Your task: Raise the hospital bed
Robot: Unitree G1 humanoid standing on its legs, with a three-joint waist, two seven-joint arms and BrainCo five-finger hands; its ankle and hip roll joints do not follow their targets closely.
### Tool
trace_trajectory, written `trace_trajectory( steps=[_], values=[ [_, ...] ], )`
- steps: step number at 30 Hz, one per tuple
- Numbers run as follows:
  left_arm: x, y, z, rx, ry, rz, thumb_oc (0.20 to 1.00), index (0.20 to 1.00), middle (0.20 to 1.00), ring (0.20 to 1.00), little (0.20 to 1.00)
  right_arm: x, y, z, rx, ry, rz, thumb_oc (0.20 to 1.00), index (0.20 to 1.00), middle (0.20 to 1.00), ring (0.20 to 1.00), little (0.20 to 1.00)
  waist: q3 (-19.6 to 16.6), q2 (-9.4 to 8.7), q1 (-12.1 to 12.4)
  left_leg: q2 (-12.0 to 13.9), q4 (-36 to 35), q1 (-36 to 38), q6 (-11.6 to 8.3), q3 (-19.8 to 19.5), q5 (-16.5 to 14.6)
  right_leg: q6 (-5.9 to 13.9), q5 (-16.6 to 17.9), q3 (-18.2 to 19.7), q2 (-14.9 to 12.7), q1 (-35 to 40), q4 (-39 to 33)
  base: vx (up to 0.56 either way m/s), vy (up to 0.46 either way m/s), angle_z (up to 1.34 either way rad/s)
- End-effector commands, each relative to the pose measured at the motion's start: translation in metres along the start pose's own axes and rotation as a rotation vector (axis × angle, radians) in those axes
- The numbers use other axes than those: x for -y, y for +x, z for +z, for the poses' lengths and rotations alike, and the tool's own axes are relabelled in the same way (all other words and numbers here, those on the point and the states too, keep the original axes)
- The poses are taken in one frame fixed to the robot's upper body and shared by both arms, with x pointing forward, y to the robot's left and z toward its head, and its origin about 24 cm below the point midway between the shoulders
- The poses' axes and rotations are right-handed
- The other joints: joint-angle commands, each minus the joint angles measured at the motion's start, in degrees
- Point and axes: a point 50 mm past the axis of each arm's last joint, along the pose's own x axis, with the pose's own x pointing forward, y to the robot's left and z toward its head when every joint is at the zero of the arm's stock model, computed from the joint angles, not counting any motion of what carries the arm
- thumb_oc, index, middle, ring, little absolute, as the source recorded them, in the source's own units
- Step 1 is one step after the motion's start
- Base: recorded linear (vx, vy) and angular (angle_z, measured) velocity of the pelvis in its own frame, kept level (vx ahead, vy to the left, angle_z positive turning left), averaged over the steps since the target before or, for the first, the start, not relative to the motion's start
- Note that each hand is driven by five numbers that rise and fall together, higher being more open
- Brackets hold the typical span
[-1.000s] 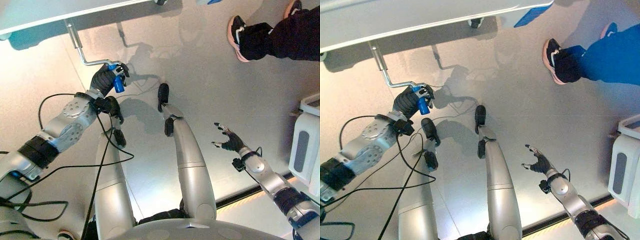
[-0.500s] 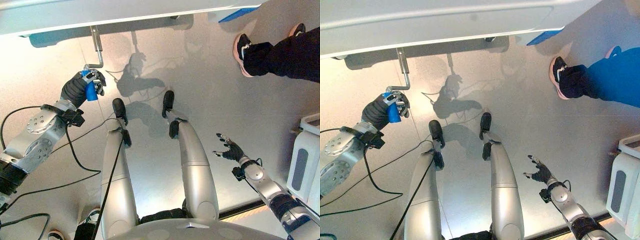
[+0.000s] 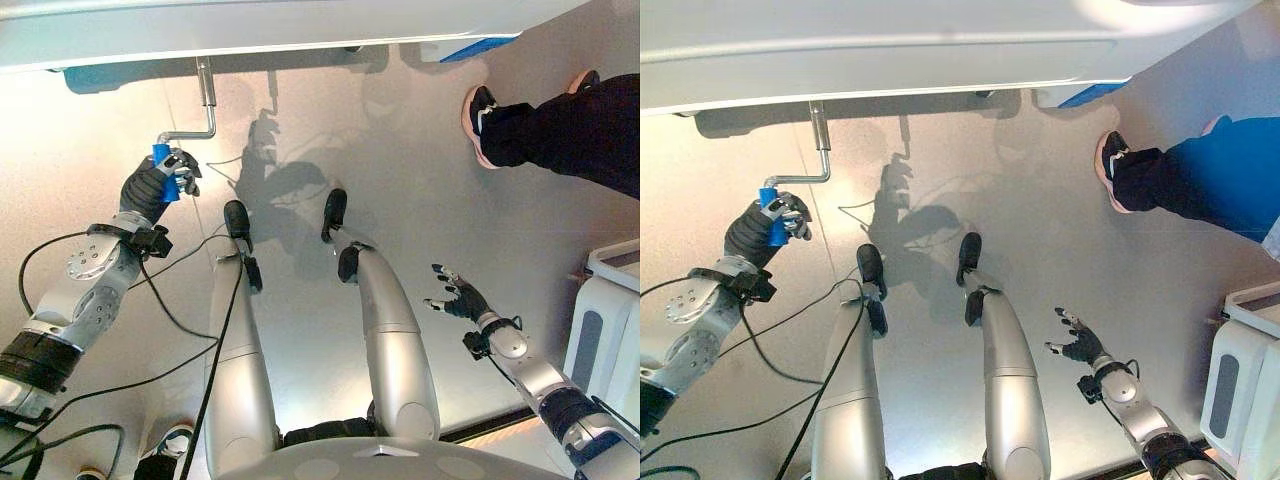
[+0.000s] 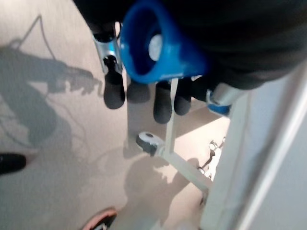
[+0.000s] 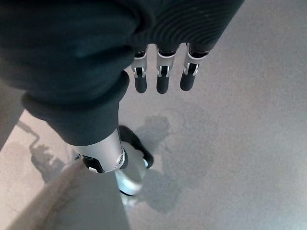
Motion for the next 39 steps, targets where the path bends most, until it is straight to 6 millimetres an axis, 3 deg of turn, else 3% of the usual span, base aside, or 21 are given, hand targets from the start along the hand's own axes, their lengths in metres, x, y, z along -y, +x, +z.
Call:
trace_trajectory(
  steps=[1,5,8,13,16,19,21,22,23,24,31,34,36,37,39],
  values=[
    [-0.042,0.000,0.038,0.155,0.040,0.219,0.200,0.200,0.200,0.200,0.200,0.001,-0.004,-0.001,-0.002,0.012,-0.001,1.000,1.000,1.000,1.000,1.000,-0.89,-2.98,-0.87,-3.00,5.50,0.22,1.36,2.35,-2.16,9.50,9.68,5.75,-3.20,-0.53,-7.47,0.01,0.058,-0.03],
    [-0.067,0.020,0.032,0.090,0.045,0.423,0.200,0.200,0.200,0.200,0.200,0.000,0.001,0.017,0.068,0.005,0.012,1.000,1.000,1.000,1.000,1.000,-0.89,-5.16,-3.29,-1.85,7.85,-2.19,1.22,2.88,-3.67,9.64,9.99,6.56,-2.66,-3.38,-7.13,0.01,0.054,-0.13],
    [-0.070,0.034,0.032,0.064,0.045,0.487,0.200,0.200,0.200,0.200,0.200,-0.003,0.003,0.028,0.109,0.006,0.021,1.000,1.000,1.000,1.000,1.000,-0.89,-6.11,-4.64,-1.77,9.86,-3.69,1.24,3.09,-4.26,9.49,10.06,7.54,-2.07,-5.70,-6.16,0.03,0.035,-0.15],
    [-0.054,0.057,0.039,0.052,0.065,0.499,0.200,0.200,0.200,0.200,0.200,-0.008,0.004,0.042,0.167,0.006,0.052,1.000,1.000,1.000,1.000,1.000,-0.89,-7.20,-6.05,-1.45,13.78,-7.08,1.15,3.97,-4.85,9.40,9.73,8.89,-1.21,-10.20,-2.03,0.03,0.001,-0.13],
    [-0.047,0.063,0.037,0.034,0.098,0.483,0.200,0.200,0.200,0.200,0.200,-0.009,0.005,0.047,0.186,-0.003,0.063,1.000,1.000,1.000,1.000,1.000,-0.89,-7.88,-6.55,-1.28,14.94,-8.05,1.21,4.26,-4.95,9.18,9.45,9.27,-0.73,-11.69,-0.44,0.02,-0.033,-0.11],
    [-0.027,0.075,0.031,0.007,0.162,0.425,0.200,0.200,0.200,0.200,0.200,-0.011,0.004,0.052,0.211,-0.022,0.090,1.000,1.000,1.000,1.000,1.000,-0.89,-8.82,-7.62,-1.02,17.22,-9.95,1.23,4.61,-4.78,8.44,8.63,9.79,0.22,-14.67,2.72,0.01,-0.075,-0.09],
    [-0.027,0.075,0.031,0.008,0.162,0.425,0.200,0.200,0.200,0.200,0.200,-0.011,0.004,0.052,0.211,-0.022,0.090,1.000,1.000,1.000,1.000,1.000,-0.89,-8.82,-7.61,-1.02,17.24,-9.96,1.23,4.62,-4.78,8.44,8.62,9.79,0.21,-14.69,2.74,0.01,-0.064,-0.09],
    [-0.009,0.082,0.030,0.006,0.213,0.364,0.200,0.200,0.200,0.200,0.200,-0.012,0.002,0.056,0.226,-0.041,0.110,1.000,1.000,1.000,1.000,1.000,-0.89,-9.63,-8.39,-0.15,18.32,-10.87,1.53,4.77,-4.84,7.94,8.09,9.66,0.98,-16.58,5.13,0.01,-0.103,-0.06],
    [-0.008,0.082,0.030,0.006,0.213,0.364,0.200,0.200,0.200,0.200,0.200,-0.012,0.002,0.056,0.226,-0.041,0.110,1.000,1.000,1.000,1.000,1.000,-0.89,-9.63,-8.37,-0.15,18.34,-10.88,1.53,4.77,-4.85,7.94,8.08,9.66,0.99,-16.60,5.15,0.02,-0.180,-0.06],
    [0.008,0.087,0.028,0.012,0.238,0.300,0.200,0.200,0.200,0.200,0.200,-0.012,0.001,0.057,0.231,-0.055,0.122,1.000,1.000,1.000,1.000,1.000,-0.89,-10.10,-9.03,0.35,18.71,-11.13,1.59,4.70,-4.71,7.61,7.89,9.62,1.63,-17.63,6.32,0.01,-0.124,-0.04],
    [0.069,0.094,0.026,0.074,0.213,0.062,0.200,0.200,0.200,0.200,0.200,-0.011,0.000,0.068,0.279,-0.084,0.147,1.000,1.000,1.000,1.000,1.000,-0.89,-11.08,-10.55,2.82,18.18,-10.47,1.26,4.92,-3.73,6.97,7.42,9.02,3.39,-18.84,8.53,0.01,-0.149,-0.10],
    [0.106,0.090,0.034,0.146,0.122,-0.109,0.200,0.200,0.200,0.200,0.200,-0.007,-0.003,0.062,0.262,-0.103,0.129,1.000,1.000,1.000,1.000,1.000,-0.89,-10.38,-11.28,3.49,16.72,-9.21,0.68,5.05,-2.95,6.43,6.66,8.99,3.36,-18.55,9.12,0.03,-0.136,0.06],
    [0.112,0.087,0.036,0.159,0.097,-0.152,0.200,0.200,0.200,0.200,0.200,-0.005,-0.005,0.059,0.253,-0.112,0.121,1.000,1.000,1.000,1.000,1.000,-0.89,-10.04,-11.46,3.53,16.09,-8.68,0.61,5.06,-2.85,6.25,6.45,9.13,3.28,-18.39,9.33,0.02,-0.086,0.12],
    [0.129,0.080,0.048,0.205,0.072,-0.261,0.200,0.200,0.200,0.200,0.200,0.000,-0.007,0.055,0.241,-0.130,0.107,1.000,1.000,1.000,1.000,1.000,-0.89,-9.41,-11.64,3.59,15.00,-7.60,0.28,5.10,-2.42,5.92,6.18,8.99,3.20,-17.91,9.62,0.03,-0.119,-0.02],
    [0.141,0.073,0.057,0.234,0.046,-0.363,0.200,0.200,0.200,0.200,0.200,0.003,-0.011,0.049,0.224,-0.142,0.100,1.000,1.000,1.000,1.000,1.000,-0.89,-9.17,-11.67,3.54,13.77,-6.44,0.01,5.14,-2.00,5.75,6.01,8.90,3.01,-17.17,9.61,0.04,-0.136,0.03]
  ],
)
